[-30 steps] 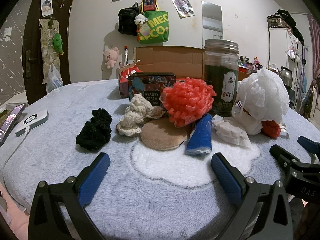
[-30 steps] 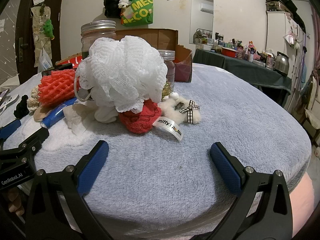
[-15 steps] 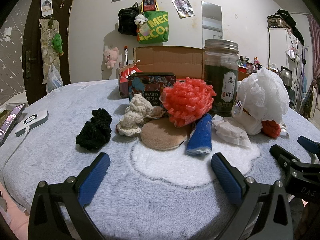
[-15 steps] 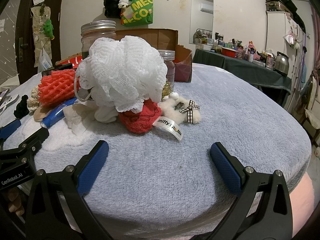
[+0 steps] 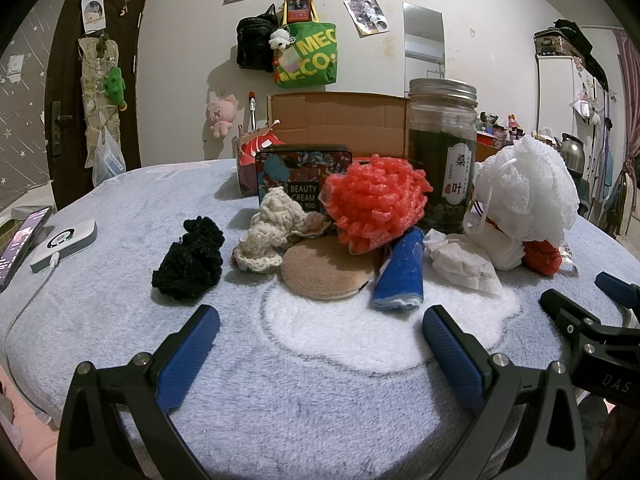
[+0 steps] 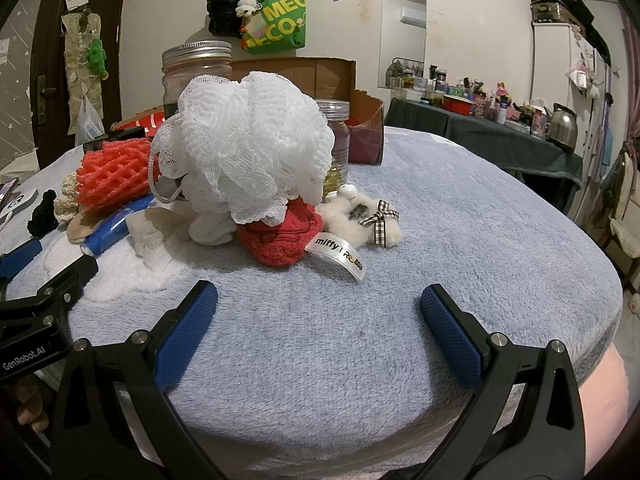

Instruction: Organize soft objects

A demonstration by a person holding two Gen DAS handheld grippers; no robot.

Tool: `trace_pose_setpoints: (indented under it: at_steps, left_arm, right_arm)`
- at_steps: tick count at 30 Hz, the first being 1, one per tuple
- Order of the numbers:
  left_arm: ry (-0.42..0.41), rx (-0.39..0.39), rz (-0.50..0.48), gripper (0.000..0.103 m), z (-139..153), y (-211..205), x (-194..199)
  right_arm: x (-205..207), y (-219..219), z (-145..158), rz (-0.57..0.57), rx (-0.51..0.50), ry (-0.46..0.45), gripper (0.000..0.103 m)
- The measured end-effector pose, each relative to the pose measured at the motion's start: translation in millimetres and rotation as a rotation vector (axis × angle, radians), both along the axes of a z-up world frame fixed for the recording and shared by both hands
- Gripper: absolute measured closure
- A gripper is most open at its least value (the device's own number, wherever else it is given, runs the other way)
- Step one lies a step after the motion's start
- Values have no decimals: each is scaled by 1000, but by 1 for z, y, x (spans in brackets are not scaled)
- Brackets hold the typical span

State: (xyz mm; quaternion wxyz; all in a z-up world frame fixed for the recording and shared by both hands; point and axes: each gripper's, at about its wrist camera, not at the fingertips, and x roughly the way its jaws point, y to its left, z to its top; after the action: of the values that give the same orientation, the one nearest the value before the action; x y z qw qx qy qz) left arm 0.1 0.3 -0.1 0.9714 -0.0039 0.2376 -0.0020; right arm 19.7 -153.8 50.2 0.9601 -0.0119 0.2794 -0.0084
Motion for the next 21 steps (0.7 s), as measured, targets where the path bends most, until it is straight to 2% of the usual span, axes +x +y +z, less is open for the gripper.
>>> trace_pose_setpoints:
  at_steps: [21]
  left_arm:
    - [0, -1, 0, 0, 0, 0, 0]
  right_arm:
    - [0, 1, -2, 0, 0, 0, 0]
